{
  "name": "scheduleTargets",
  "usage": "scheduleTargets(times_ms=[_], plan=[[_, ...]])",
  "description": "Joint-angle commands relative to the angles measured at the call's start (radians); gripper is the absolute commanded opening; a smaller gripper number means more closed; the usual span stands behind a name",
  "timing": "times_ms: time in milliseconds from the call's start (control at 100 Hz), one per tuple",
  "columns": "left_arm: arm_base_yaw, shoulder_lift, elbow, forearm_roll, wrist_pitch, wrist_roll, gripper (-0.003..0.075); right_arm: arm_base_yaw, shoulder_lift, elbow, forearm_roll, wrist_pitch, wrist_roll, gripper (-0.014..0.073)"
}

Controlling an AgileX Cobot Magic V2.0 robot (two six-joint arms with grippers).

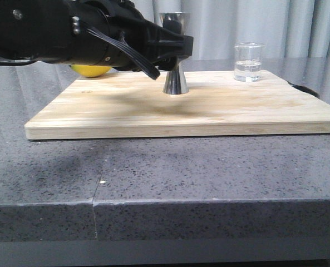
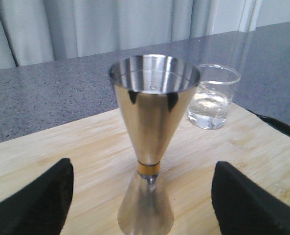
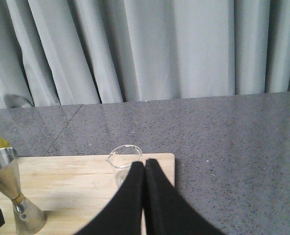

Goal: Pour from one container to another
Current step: 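Reach the left gripper to the steel jigger and close around it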

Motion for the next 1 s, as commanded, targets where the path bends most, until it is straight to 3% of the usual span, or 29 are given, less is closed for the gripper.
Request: scheduleTargets(times_ms=[0,380,990], plan=[[-0.008,-0.025,-0.046,0.033,-0.083,-0.045,0.0537,0.001,-0.004,-0.038,-0.008,-0.086,0.0,-0.0071],[-0.008,0.035,-0.148,0.076,-0.068,-0.077,0.0536,0.001,-0.004,-0.038,-0.008,-0.089,0.0,-0.0071],[-0.008,0.102,-0.153,0.083,-0.09,-0.075,0.0535,0.001,-0.004,-0.038,-0.008,-0.115,0.0,-0.0071]])
